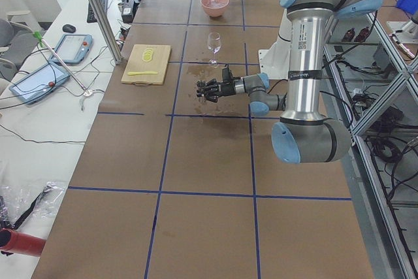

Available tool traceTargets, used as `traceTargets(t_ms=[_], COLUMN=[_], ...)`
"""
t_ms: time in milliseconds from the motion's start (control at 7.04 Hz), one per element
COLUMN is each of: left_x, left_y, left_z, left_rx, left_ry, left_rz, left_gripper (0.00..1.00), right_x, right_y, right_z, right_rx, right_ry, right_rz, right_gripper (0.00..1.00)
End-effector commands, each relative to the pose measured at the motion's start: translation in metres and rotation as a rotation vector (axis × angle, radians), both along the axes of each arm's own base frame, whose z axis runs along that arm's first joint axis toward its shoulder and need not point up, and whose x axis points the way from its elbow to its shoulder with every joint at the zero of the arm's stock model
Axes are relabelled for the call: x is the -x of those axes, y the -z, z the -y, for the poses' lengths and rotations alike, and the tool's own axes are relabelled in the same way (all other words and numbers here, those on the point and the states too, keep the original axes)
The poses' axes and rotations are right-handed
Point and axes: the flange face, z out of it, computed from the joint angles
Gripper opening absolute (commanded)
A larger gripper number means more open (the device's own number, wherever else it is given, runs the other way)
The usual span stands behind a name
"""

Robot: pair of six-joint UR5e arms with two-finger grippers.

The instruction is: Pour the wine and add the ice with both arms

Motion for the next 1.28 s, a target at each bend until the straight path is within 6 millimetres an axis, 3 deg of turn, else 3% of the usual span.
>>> traceTargets(t_ms=[0, 426, 710, 852, 1136], left_x=[0.002, 0.004, -0.004, -0.006, -0.001], left_y=[0.036, 0.083, 0.114, 0.120, 0.139], left_z=[0.020, 0.022, 0.023, 0.021, 0.018], left_rx=[-0.030, -0.072, -0.099, -0.106, -0.120], left_ry=[0.027, 0.005, -0.005, -0.014, -0.043], left_rz=[-0.021, 0.040, 0.059, 0.069, 0.076], left_gripper=[0.00, 0.00, 0.00, 0.00, 0.00], right_x=[0.008, 0.021, 0.041, 0.057, 0.067], right_y=[0.002, 0.002, 0.009, 0.013, 0.012], right_z=[0.001, 0.001, 0.002, -0.001, -0.001], right_rx=[-0.005, 0.006, -0.001, 0.000, -0.008], right_ry=[0.018, 0.031, -0.004, -0.031, -0.028], right_rz=[-0.002, -0.009, -0.018, -0.002, -0.028], right_gripper=[1.00, 1.00, 1.00, 1.00, 1.00])
